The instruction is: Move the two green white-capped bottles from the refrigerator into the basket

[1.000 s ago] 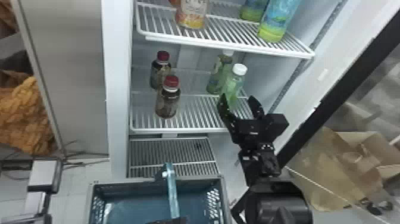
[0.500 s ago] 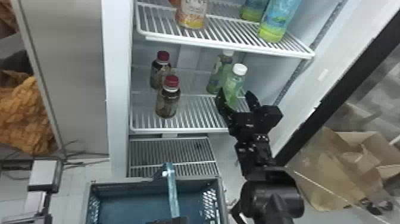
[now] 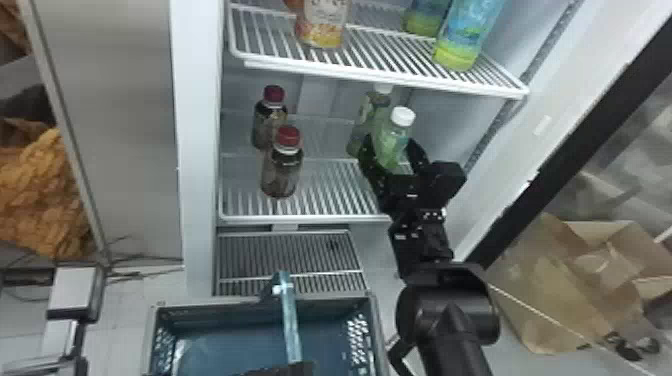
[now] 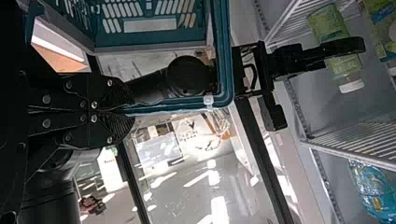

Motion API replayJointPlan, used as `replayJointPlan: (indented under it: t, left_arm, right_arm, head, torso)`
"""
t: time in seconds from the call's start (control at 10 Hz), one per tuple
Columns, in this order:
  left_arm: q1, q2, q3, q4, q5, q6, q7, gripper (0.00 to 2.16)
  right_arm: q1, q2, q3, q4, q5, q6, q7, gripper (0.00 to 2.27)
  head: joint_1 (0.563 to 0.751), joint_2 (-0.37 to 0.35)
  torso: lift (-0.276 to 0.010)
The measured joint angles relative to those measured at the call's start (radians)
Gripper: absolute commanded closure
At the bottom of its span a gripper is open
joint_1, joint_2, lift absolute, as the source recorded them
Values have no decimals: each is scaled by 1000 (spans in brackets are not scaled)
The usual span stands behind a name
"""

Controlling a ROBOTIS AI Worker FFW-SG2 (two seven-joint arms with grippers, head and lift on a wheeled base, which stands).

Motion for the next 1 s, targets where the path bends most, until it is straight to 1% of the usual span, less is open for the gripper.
replayJointPlan:
  t: [0.1, 0.3, 0.4, 0.7, 0.8, 1.0]
  left_arm:
    - [1, 0, 0, 0, 0, 0, 0, 1134]
    - [2, 0, 1, 0, 0, -1, 0, 1134]
    - [3, 0, 1, 0, 0, -2, 0, 1134]
    - [4, 0, 0, 0, 2, -2, 0, 1134]
    - [4, 0, 0, 0, 2, -2, 0, 1134]
    - [4, 0, 0, 0, 2, -2, 0, 1134]
  right_arm:
    - [-5, -1, -1, 2, 1, -2, -4, 683]
    - [-9, -1, -4, 6, 1, -4, -7, 805]
    - [-10, -1, -3, 6, 1, -4, -7, 838]
    - [5, -1, -3, -31, -8, -4, -7, 838]
    - [17, -2, -3, -57, -22, -2, -7, 838]
    - [46, -8, 0, -131, -56, 49, 8, 838]
  head:
    - [695, -350]
    - [695, -350]
    - [695, -350]
    - [695, -350]
    - [695, -350]
    - [695, -350]
  torso:
    - [-263]
    - [-263]
    - [-263]
    - [-263]
    - [-263]
    - [-263]
